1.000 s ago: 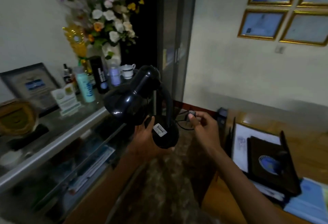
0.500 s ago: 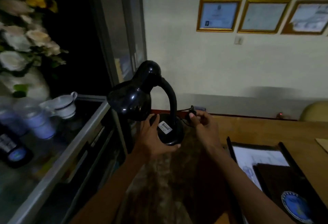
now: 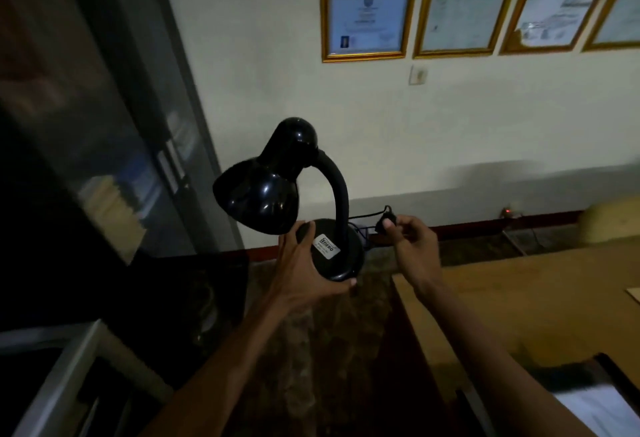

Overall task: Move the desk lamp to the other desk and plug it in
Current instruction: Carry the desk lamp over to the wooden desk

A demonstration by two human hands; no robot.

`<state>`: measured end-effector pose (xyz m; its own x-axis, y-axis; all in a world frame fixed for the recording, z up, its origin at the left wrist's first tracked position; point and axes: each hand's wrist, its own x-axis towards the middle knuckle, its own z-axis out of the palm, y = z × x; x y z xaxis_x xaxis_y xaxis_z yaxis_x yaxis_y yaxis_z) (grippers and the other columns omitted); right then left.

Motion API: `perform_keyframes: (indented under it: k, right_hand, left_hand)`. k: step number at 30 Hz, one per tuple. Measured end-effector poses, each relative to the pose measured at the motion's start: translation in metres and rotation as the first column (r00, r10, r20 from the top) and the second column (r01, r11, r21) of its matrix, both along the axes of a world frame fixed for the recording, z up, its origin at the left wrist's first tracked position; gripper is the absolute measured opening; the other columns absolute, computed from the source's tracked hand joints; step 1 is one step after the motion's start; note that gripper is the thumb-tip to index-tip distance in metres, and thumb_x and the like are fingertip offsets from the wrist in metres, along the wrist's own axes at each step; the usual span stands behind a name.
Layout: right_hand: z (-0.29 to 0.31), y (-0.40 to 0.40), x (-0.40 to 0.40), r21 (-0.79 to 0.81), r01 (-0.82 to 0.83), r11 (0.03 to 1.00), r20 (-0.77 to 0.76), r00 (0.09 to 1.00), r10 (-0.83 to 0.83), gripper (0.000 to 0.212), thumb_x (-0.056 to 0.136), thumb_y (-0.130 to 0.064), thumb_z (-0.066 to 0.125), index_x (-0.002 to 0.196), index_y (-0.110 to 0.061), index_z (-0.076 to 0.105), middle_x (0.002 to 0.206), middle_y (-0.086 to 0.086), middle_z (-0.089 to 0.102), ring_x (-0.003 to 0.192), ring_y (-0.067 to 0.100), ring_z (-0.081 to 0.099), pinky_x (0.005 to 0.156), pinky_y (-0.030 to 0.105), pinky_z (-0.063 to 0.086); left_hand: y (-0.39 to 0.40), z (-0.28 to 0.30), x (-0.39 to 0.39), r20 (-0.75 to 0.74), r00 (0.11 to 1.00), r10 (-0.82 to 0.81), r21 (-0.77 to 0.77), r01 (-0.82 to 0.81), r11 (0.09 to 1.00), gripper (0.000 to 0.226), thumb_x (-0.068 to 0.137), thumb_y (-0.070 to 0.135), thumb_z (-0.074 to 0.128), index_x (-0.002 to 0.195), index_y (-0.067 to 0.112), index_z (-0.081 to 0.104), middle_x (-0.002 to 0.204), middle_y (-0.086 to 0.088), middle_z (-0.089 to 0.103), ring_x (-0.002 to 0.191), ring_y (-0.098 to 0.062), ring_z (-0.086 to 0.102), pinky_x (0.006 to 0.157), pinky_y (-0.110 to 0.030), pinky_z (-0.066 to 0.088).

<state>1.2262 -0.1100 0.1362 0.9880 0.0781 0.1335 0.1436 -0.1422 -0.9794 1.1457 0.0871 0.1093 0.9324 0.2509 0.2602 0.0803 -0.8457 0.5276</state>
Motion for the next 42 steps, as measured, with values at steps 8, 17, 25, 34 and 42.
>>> perform_keyframes:
  k: [8,17,25,34,42]
  right_hand:
    - [0.006,0.022,0.157,0.037,0.139,0.990,-0.024,0.990,-0.139,0.023,0.096,-0.026,0.065,0.098,-0.004,0.067,0.096,0.010,0.071,0.090,0.022,0.065,0.084,0.038,0.054]
    - [-0.009,0.009,0.320,0.036,0.362,0.932,-0.029,0.932,-0.361,0.026,0.098,-0.025,0.062,0.103,0.000,0.069,0.096,0.013,0.073,0.088,0.023,0.068,0.078,0.034,0.055]
    - [-0.004,-0.018,0.429,0.075,0.616,0.784,-0.062,0.788,-0.613,0.023,0.097,-0.023,0.064,0.110,-0.007,0.070,0.095,0.000,0.073,0.082,-0.001,0.070,0.064,0.010,0.051]
    - [-0.001,-0.125,0.490,0.036,0.855,0.518,-0.067,0.519,-0.852,0.023,0.095,-0.036,0.064,0.111,-0.019,0.070,0.096,-0.007,0.072,0.083,0.004,0.067,0.057,0.012,0.048]
    - [-0.008,-0.276,0.532,0.069,0.937,0.342,-0.098,0.347,-0.933,0.035,0.096,-0.040,0.062,0.120,-0.016,0.068,0.107,0.000,0.072,0.098,0.015,0.067,0.074,0.028,0.051]
  left_hand:
    - [0.037,0.001,0.185,-0.010,0.992,-0.127,-0.002,0.127,0.992,0.141,0.041,0.097,0.059,0.151,0.014,0.030,0.150,0.009,0.017,0.139,-0.019,0.018,0.113,-0.037,0.030]
    - [0.049,-0.011,0.399,-0.019,0.916,-0.401,-0.023,0.400,0.916,0.135,0.046,0.086,0.071,0.152,0.015,0.026,0.155,0.004,0.014,0.143,-0.022,0.016,0.116,-0.044,0.030]
    - [0.011,0.000,0.571,-0.007,0.772,-0.636,-0.030,0.636,0.771,0.130,0.045,0.081,0.076,0.150,0.017,0.032,0.152,-0.006,0.024,0.138,-0.027,0.024,0.110,-0.044,0.038]
    - [-0.128,0.012,0.704,0.032,0.505,-0.863,-0.030,0.863,0.504,0.123,0.051,0.076,0.080,0.148,0.017,0.033,0.148,-0.008,0.028,0.136,-0.025,0.026,0.108,-0.037,0.035]
    - [-0.303,-0.003,0.795,0.030,0.295,-0.955,-0.015,0.955,0.295,0.128,0.049,0.085,0.073,0.150,0.019,0.029,0.150,-0.004,0.024,0.138,-0.023,0.027,0.105,-0.031,0.032]
